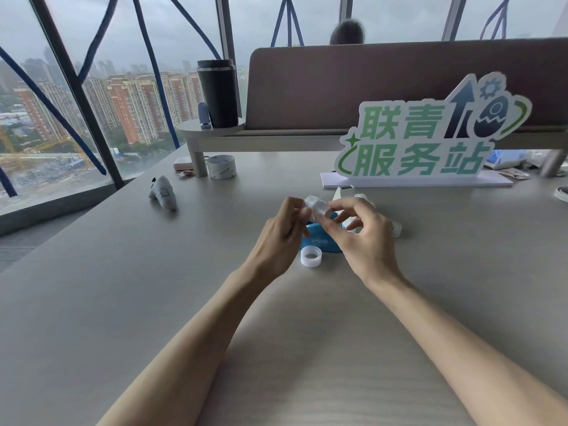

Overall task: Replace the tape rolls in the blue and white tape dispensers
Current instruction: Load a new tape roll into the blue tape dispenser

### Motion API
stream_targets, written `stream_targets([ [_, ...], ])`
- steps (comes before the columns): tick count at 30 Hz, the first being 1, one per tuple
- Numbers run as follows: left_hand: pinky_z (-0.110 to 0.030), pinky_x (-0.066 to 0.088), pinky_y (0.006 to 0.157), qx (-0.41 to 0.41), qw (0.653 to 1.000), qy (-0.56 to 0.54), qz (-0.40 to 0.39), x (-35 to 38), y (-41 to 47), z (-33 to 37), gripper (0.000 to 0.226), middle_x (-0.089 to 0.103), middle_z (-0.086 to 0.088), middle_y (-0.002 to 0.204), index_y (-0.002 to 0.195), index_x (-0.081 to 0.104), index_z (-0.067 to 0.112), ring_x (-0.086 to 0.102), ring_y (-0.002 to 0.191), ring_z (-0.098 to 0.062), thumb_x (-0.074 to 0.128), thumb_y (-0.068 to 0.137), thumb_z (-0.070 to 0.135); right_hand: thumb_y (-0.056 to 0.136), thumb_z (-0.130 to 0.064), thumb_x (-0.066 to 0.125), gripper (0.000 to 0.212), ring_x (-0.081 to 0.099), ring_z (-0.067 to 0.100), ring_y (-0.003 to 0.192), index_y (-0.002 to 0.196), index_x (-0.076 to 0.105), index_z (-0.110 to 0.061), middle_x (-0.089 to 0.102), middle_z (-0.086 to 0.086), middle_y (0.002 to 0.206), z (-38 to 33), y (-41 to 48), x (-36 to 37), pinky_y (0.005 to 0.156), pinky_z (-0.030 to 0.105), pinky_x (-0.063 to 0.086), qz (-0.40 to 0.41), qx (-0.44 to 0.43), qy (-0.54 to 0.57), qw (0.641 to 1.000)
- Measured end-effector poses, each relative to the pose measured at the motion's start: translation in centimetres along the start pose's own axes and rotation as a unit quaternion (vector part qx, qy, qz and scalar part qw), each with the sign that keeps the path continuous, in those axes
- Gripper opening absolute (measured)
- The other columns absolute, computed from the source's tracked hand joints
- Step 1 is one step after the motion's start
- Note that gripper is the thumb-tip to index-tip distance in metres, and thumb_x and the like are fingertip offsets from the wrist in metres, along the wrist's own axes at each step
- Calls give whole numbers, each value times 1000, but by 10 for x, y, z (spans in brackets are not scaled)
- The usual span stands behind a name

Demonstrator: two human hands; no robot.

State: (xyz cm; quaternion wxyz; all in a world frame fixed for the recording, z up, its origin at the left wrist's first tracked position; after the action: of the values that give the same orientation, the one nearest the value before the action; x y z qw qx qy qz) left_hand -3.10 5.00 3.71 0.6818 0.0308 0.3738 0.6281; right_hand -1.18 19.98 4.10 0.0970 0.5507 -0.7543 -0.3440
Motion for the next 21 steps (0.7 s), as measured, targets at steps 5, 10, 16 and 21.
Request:
stream_targets([
  [5, -47, 48, 69, 18, 999, 36, 8, -1, -2, -4, 22, 64, -9, 80, 100, 43, 16, 59, 76, -32, 34, 101, 36, 76, -34, 78, 17, 61, 9, 73, 79, 68, -21, 69, -10, 79, 3, 3, 1, 64, 23, 46, -2, 5, -9, 1000],
  [10, -52, 50, 68, 48, 997, 64, 0, 0, -3, -2, 38, 65, -11, 87, 102, 40, 18, 60, 78, -37, 27, 91, 52, 72, -32, 81, 20, 60, 7, 69, 80, 70, -17, 70, -6, 78, 3, 5, 2, 62, 21, 47, 3, 30, 12, 999],
  [16, -27, 46, 69, 29, 999, 9, -21, 0, -3, 0, 27, 66, 0, 86, 102, 44, 14, 62, 76, -13, 32, 100, 38, 74, -41, 77, 46, 54, 5, 78, 112, 61, -20, 62, -10, 96, 10, 7, 0, 68, 12, 41, -27, 36, 12, 999],
  [21, -21, 42, 66, 24, 999, -28, -13, 1, -2, 0, 20, 65, -1, 86, 104, 46, 10, 61, 76, -11, 33, 103, 26, 80, -35, 73, 42, 51, 3, 73, 118, 66, -20, 63, -16, 98, 8, 11, 0, 68, 13, 40, -76, 18, 33, 996],
])
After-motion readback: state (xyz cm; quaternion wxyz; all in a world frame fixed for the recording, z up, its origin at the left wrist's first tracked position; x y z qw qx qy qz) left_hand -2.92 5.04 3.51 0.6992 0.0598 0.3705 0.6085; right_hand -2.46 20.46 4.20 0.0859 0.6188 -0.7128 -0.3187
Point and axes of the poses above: each hand's wrist, its own y-axis towards the middle knuckle, its own x-axis out of the palm, z = x × y, the point moved 1 cm from there along y, towards the middle knuckle
